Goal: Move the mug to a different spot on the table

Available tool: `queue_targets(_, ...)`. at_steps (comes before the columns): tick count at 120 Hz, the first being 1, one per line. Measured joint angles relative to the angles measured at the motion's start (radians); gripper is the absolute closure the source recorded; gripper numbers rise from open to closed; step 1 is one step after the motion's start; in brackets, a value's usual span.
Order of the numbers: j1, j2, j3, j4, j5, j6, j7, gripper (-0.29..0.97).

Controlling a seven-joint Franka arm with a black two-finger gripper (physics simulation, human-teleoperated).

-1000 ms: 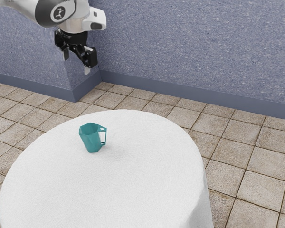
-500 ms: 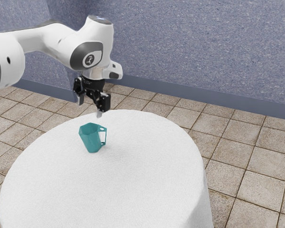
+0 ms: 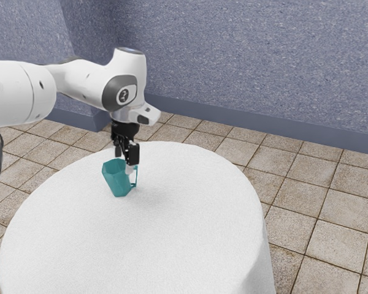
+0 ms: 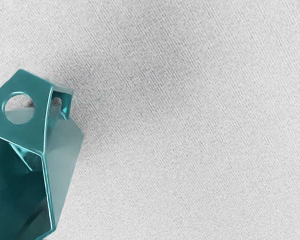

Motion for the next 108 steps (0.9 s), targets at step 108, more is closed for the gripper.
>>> queue_targets(108, 0.152, 0.289, -0.085, 0.214, -0.029, 0.141, 0.631, 0.00)
